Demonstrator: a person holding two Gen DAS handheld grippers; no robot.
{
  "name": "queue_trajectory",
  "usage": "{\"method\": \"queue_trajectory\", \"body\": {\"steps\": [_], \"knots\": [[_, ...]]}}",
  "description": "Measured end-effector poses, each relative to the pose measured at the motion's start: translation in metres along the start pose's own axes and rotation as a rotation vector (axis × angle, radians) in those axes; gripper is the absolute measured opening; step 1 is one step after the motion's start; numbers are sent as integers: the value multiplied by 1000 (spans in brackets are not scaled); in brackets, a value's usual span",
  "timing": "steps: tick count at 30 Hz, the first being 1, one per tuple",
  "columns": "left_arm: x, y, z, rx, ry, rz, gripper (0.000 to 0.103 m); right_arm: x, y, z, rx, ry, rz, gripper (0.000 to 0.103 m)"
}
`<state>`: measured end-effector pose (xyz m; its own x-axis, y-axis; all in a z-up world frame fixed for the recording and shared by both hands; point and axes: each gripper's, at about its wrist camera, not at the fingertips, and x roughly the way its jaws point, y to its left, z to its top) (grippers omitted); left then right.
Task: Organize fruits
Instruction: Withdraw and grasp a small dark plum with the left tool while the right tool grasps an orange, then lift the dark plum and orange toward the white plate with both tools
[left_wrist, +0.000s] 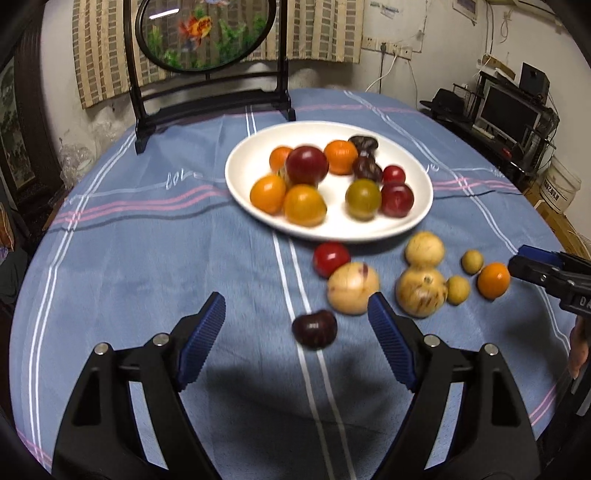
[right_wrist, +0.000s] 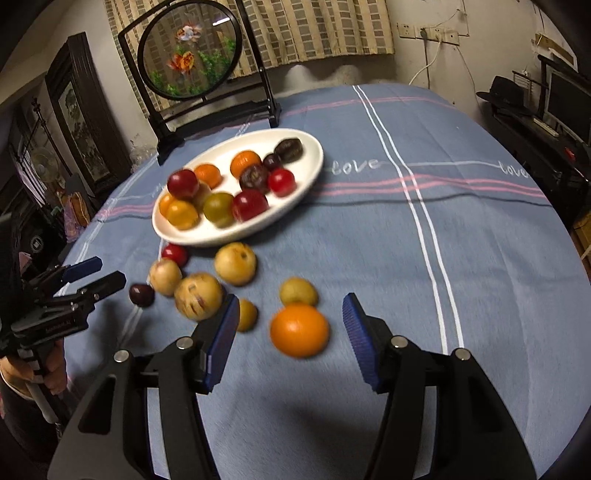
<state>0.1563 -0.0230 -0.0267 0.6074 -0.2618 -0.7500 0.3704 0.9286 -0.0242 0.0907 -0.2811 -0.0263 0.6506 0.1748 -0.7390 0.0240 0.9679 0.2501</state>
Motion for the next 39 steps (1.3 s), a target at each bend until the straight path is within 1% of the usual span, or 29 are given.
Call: {"method": "queue_trajectory", "body": {"steps": [6, 11, 14, 15, 16, 19, 21, 24, 26, 29, 34, 37, 39], "knots": [[15, -1, -10, -5, 48, -8, 81, 0, -12, -17, 36, 25, 6, 59], [26, -1, -13, -11, 74, -9, 81, -2, -12, -19, 44, 29, 17, 59], [32, 0, -14, -24, 86, -15, 77, -2, -9, -19, 35, 28, 24, 59], [34, 0, -14, -24, 96, -21, 70, -2, -8, -19, 32, 30, 27, 59], [38, 0, -15, -20, 109, -34, 53, -1, -6, -20, 26, 35, 29, 59], [40, -1, -14, -4, 110, -26, 41, 4, -2, -21, 9, 49, 22, 59], [40, 1, -14, -11, 106, -53, 36, 9, 1, -21, -4, 68, 12, 59], [39, -1, -15, -7, 102, -53, 35, 18, 4, -21, -15, 96, -1, 59], [39, -2, -16, -4, 101, -51, 34, 25, 3, -19, -13, 110, -41, 59], [39, -1, -16, -10, 103, -60, 34, 34, 2, -14, -16, 116, -96, 59], [39, -1, -15, -5, 103, -58, 33, 43, 5, -6, -24, 117, -134, 59], [38, -1, -16, -5, 103, -65, 33, 45, 8, -7, -44, 118, -130, 47], [38, 0, -16, -9, 103, -69, 33, 43, 7, -8, -36, 114, -117, 42]]}}
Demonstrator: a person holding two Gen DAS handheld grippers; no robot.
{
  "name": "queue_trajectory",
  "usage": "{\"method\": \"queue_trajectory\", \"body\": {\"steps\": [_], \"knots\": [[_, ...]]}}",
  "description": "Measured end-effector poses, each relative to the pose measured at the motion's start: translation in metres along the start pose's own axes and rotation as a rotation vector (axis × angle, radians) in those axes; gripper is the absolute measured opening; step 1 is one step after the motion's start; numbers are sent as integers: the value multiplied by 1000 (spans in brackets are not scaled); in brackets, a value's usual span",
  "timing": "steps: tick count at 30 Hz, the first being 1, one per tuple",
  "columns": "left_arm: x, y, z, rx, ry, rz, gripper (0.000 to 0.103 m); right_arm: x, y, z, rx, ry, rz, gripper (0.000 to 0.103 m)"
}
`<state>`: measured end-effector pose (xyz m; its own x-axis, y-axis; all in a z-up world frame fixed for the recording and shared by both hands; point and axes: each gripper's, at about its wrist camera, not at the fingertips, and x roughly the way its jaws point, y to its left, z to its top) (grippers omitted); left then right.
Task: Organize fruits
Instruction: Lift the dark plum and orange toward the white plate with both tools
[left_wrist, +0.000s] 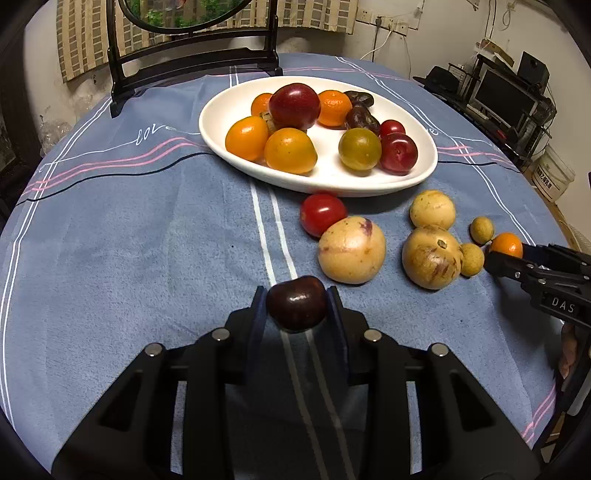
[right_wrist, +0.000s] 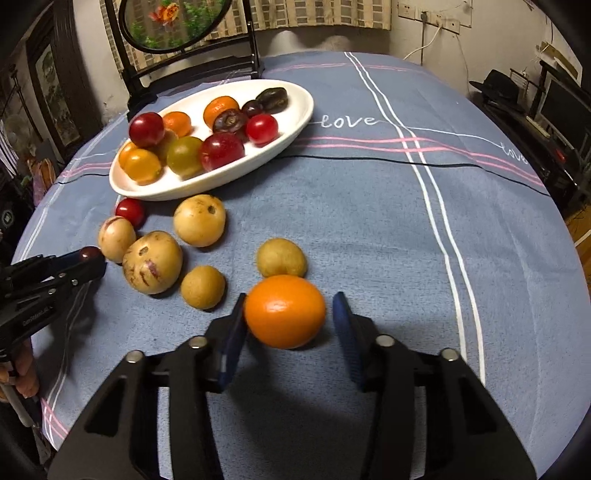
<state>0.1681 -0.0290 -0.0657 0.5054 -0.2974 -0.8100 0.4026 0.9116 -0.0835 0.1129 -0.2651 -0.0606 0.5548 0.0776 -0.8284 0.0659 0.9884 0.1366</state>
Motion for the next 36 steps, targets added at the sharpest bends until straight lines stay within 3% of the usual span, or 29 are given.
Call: {"method": "queue_trajectory", "body": {"steps": [23, 29, 36], "knots": [[-45, -9, 5, 33, -78, -23, 32, -50, 11, -3, -24, -101, 96, 42], [-50, -16, 30, 67, -102, -27, 32, -59, 27, 25, -78, -141, 128, 42], [-49, -12, 86, 34, -164, -36, 33, -52, 45, 78, -106, -176, 168, 42]]}}
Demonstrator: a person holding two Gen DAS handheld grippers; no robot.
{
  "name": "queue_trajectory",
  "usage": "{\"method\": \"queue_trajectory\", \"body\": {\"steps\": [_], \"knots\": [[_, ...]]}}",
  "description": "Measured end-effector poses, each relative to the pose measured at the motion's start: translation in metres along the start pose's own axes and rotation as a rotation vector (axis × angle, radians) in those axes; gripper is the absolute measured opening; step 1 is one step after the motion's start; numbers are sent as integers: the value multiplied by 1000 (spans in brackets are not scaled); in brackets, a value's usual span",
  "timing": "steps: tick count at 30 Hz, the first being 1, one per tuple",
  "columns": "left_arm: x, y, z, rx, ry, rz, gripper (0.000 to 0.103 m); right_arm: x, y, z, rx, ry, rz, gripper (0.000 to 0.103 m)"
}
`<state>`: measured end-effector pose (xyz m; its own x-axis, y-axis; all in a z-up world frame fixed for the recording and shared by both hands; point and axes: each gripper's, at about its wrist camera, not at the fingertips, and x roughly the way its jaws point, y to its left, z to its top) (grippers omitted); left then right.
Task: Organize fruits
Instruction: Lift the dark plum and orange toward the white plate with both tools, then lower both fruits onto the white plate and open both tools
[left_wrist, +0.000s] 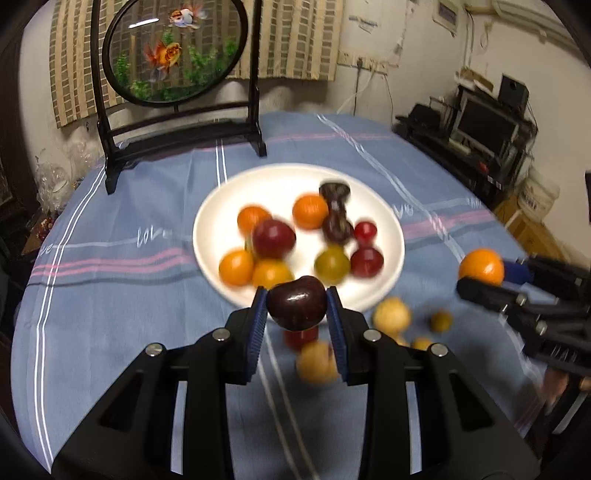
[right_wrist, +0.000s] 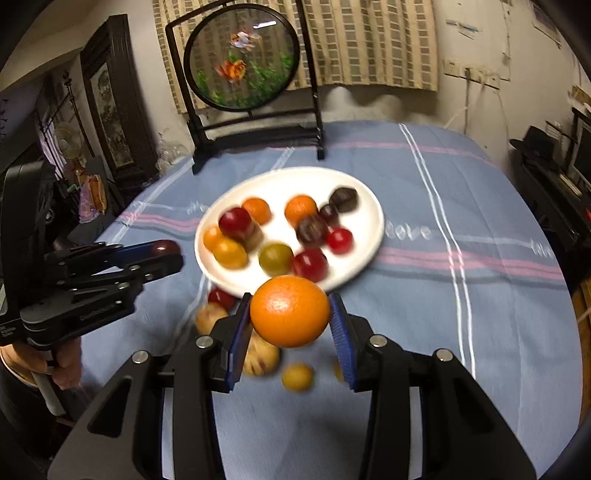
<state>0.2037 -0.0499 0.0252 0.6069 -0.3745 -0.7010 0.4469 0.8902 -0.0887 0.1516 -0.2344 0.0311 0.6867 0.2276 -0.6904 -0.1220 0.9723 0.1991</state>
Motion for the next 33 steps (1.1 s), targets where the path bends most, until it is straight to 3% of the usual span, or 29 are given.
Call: {"method": "queue_trajectory", "body": {"steps": [6, 10, 18, 21, 27, 33], "knots": [[34, 10, 35, -26, 18, 44, 33, 41, -2, 38, 2, 28, -24, 42], [62, 11, 52, -36, 46, 54, 33, 69, -2, 46, -9, 62, -37, 42], [103, 5, 65, -49, 88, 50, 33, 112, -7, 55, -31, 102, -80, 42], [111, 3, 65, -39, 92, 64, 33, 118, -8, 58, -42, 74, -91, 44], [111, 9, 66, -68, 86, 77, 57, 118, -15, 57, -33, 69, -99, 47], [93, 9, 60, -67, 65, 75, 65, 98, -20, 47, -23, 61, -99, 47]]}}
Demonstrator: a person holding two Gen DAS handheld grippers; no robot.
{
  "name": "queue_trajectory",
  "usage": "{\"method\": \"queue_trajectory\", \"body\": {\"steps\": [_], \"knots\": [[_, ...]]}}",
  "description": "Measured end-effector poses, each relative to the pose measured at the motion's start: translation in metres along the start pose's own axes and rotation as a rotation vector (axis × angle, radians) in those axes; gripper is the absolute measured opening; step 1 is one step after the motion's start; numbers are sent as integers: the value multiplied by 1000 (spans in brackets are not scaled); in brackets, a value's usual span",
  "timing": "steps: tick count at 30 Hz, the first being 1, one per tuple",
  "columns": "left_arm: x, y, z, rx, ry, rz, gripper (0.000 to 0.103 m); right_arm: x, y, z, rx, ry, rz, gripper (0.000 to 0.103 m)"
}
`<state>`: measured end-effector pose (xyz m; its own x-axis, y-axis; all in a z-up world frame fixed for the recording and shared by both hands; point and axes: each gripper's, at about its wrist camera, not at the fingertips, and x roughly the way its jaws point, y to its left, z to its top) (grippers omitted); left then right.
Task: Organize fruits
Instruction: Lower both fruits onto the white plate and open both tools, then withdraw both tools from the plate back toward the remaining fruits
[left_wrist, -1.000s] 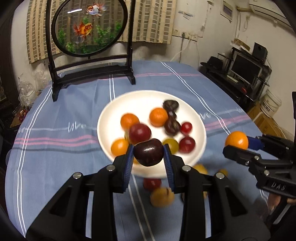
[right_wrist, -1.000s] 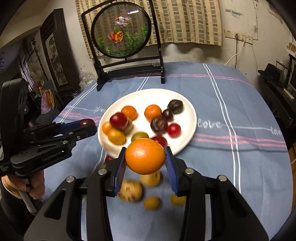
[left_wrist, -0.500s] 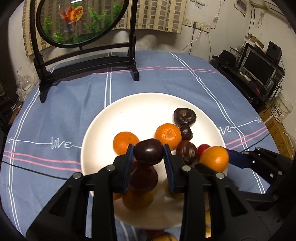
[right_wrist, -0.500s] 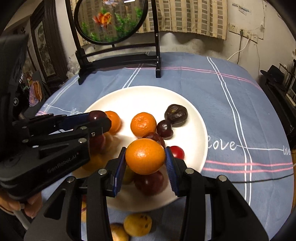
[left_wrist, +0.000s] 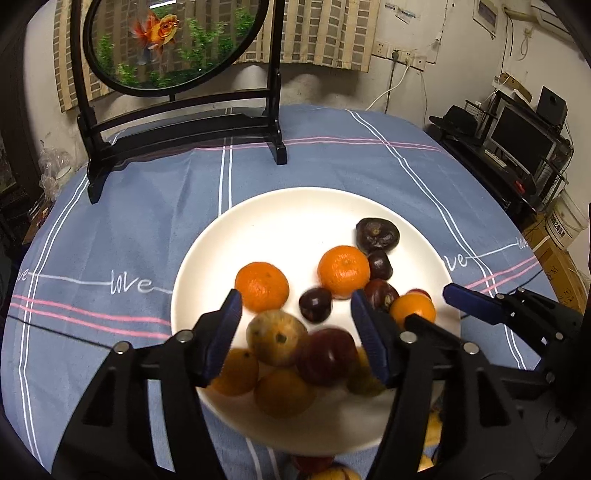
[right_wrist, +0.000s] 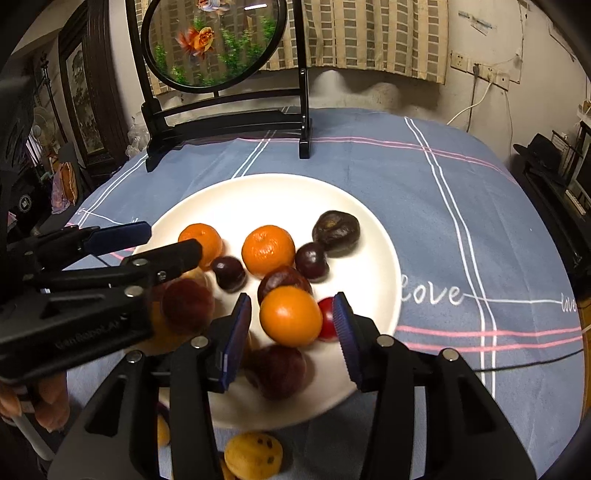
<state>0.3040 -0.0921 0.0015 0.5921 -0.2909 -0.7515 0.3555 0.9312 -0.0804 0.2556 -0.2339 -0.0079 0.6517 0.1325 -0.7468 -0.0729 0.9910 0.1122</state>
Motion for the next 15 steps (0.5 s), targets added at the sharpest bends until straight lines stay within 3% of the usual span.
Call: {"method": "queue_trajectory", "body": {"steps": [3, 5, 15], "knots": [[-9, 0, -8, 6, -6, -2, 65, -11, -2, -6, 8, -8, 4, 50], [-15, 0, -14, 9, -8, -2, 66, -20, -5, -12, 20, -23, -4, 59], [-56, -1, -54, 31, -33, 1, 71, -61, -15, -49, 62, -24, -1, 59]]}}
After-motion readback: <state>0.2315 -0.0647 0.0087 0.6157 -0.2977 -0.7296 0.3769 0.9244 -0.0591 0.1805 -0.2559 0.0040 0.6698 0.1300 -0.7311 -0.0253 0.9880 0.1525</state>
